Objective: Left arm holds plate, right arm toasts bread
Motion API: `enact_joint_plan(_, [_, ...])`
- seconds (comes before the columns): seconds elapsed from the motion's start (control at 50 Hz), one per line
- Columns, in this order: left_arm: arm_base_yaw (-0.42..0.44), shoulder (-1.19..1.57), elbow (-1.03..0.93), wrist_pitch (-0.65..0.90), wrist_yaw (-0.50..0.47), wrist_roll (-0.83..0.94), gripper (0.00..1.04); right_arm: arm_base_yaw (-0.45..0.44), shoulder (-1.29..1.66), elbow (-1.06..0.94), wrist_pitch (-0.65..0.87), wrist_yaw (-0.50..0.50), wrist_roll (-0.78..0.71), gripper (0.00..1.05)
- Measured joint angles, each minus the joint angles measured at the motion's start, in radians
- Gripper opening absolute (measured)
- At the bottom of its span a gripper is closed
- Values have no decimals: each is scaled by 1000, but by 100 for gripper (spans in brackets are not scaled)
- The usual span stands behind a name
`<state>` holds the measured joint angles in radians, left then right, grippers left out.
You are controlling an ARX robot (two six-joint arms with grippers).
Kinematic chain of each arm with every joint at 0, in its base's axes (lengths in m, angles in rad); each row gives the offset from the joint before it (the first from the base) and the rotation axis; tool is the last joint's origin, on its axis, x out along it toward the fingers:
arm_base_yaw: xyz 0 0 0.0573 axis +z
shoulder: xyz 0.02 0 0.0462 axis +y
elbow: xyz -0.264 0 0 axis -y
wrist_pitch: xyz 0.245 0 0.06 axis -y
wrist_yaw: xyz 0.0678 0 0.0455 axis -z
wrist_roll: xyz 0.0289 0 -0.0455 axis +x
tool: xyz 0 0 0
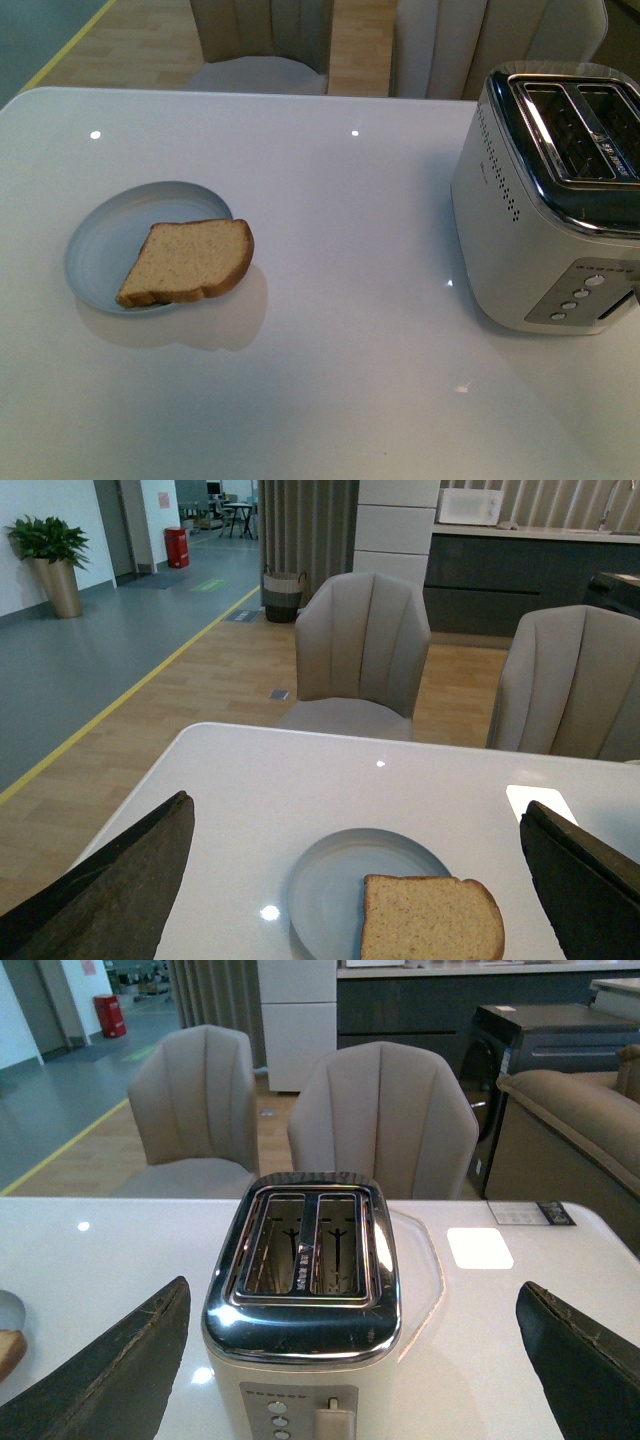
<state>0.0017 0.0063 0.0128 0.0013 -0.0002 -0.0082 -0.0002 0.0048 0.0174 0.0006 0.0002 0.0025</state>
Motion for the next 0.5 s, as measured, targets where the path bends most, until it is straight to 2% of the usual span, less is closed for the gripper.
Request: enact_joint_plan(0.5, [0,0,0,0,0,0,98,0,0,0,0,0,0,96])
